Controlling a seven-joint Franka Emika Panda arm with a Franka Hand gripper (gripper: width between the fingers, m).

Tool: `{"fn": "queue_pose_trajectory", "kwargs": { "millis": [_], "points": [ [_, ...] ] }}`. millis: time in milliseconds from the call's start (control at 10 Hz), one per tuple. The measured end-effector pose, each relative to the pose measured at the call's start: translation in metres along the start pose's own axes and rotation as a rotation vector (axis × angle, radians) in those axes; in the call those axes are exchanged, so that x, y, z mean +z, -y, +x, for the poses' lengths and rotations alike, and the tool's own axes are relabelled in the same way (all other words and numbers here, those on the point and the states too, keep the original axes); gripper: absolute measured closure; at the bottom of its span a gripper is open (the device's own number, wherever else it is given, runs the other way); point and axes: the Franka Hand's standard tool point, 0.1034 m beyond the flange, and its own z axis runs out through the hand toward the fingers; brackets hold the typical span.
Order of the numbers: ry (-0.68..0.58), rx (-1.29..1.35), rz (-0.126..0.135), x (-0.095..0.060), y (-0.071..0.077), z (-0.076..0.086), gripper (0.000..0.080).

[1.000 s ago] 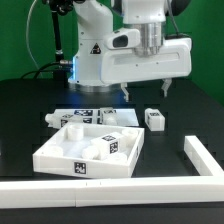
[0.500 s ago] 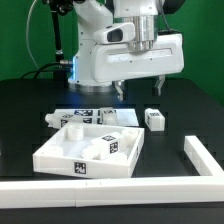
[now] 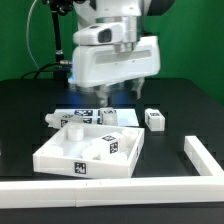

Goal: Assemble one leg

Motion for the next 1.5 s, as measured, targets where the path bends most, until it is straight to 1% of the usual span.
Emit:
{"fn": "queue_pose_trajectory", "kwargs": {
  "millis": [100,600,700,800,900,1000,1200,1400,1500],
  "points": [
    [0.005,-0.062,0.008,0.005,-0.008,0.004,0.015],
    [0.005,-0.066,0.009,0.007,-0.007,0.004,0.015],
    [0.009,-0.089,0.008,0.01,-0.011,0.006,0.015],
    [0.012,-0.092,0.007,0.016,-0.02,0.011,0.015],
    [0.023,-0.08,0.02,0.022,-0.024,0.015,0.015],
    [0.028,-0.078,0.026,0.03,-0.025,0.017,0.015],
    [0.03,-0.078,0.024,0.041,-0.023,0.014,0.015],
    [0.028,-0.078,0.022,0.04,-0.024,0.014,0.015],
    [0.029,-0.078,0.023,0.04,-0.024,0.014,0.0272]
  ]
}}
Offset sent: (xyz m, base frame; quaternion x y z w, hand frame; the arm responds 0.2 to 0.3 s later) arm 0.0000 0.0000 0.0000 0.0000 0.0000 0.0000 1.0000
